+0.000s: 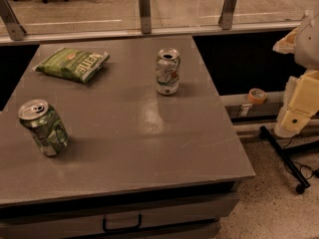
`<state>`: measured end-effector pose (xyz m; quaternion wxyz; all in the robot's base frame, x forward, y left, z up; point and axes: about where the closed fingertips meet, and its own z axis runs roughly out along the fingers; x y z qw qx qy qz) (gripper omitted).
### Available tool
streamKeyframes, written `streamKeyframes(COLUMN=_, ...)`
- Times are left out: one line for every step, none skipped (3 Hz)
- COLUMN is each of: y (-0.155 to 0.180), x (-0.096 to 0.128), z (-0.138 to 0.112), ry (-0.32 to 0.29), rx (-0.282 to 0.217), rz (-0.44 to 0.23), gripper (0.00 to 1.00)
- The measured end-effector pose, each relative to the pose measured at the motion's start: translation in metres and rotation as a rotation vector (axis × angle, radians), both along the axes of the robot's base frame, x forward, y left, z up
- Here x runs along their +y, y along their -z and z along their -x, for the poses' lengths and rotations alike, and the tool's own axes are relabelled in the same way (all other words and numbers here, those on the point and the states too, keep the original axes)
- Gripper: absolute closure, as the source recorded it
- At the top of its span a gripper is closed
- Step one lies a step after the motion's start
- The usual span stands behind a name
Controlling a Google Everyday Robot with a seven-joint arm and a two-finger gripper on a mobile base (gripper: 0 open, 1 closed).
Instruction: Knock 7up can over
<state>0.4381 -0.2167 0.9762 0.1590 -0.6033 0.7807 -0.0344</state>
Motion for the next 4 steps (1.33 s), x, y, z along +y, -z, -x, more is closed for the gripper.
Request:
streamKeyframes(y=0.000, x=0.000, z=0.000, ry=0.000, rx=0.000, rz=0.000, gripper=0.00)
streamKeyframes(y=0.002, x=0.005, z=-0.008, ry=-0.002, rx=0.001, rz=-0.096, gripper=0.00)
streamKeyframes(y=0.025, x=0.003, z=-0.044, ry=-0.022, rx=-0.039, rz=-0.329, gripper=0.00)
streamKeyframes(y=0.038, x=0.023, z=-0.078, ry=-0.084, rx=-0.102, rz=-0.585, gripper=0.00)
